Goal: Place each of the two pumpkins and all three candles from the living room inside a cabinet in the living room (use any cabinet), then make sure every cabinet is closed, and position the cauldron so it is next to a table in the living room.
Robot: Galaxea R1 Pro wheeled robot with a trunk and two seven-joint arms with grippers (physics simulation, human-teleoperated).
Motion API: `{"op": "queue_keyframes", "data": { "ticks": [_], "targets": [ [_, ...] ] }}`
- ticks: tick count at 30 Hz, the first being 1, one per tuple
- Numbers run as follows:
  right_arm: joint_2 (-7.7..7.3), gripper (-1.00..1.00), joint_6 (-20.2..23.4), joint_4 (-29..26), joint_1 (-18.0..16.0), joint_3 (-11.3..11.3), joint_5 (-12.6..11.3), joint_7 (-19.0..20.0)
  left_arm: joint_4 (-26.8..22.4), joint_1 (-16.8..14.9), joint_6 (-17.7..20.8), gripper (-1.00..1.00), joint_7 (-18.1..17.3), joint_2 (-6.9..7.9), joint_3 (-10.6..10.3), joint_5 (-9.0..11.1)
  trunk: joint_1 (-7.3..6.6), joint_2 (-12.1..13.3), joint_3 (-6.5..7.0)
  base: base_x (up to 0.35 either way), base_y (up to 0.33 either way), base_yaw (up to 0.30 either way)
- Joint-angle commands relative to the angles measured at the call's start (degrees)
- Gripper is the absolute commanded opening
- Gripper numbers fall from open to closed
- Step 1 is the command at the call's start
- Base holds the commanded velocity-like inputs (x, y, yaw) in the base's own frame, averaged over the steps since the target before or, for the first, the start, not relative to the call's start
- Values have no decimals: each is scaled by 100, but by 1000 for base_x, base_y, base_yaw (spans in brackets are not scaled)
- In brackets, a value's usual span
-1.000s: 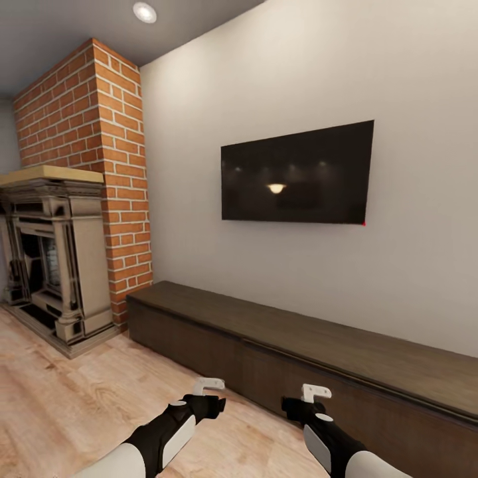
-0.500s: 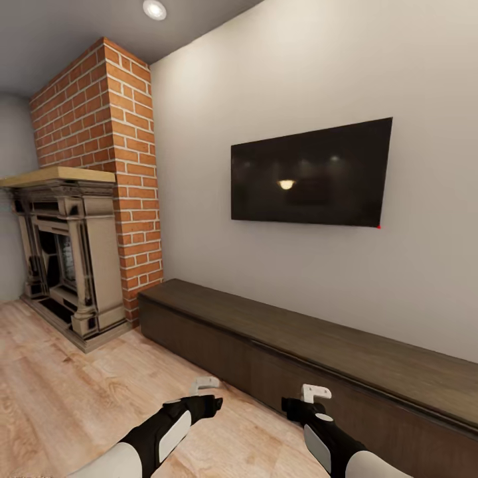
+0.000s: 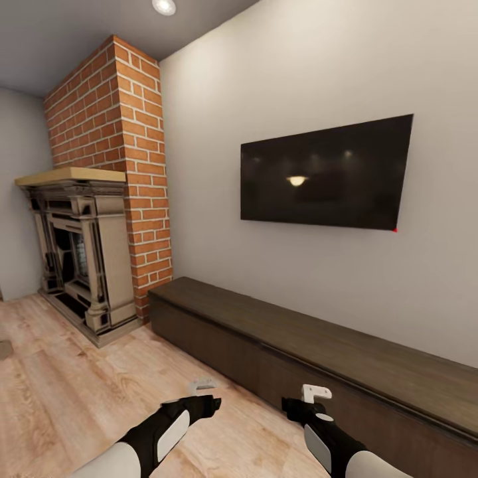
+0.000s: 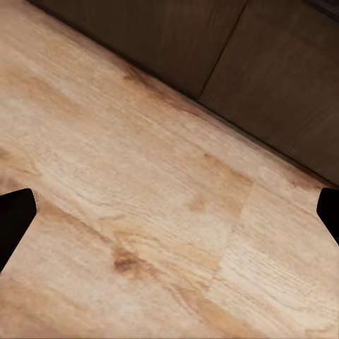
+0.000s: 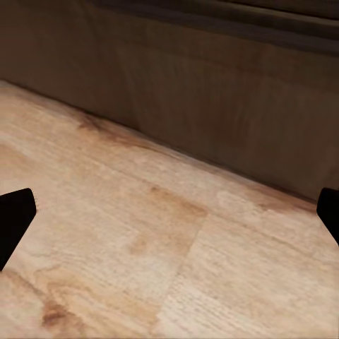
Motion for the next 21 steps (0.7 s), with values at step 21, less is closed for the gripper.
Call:
{"op": "queue_keyframes", "data": {
  "ticks": [21],
  "targets": [
    [-4, 100, -15, 7, -3, 45, -57, -24, -11, -5, 14, 100, 56, 8, -38, 63, -463, 840, 181, 0, 0, 112]
  ]
}}
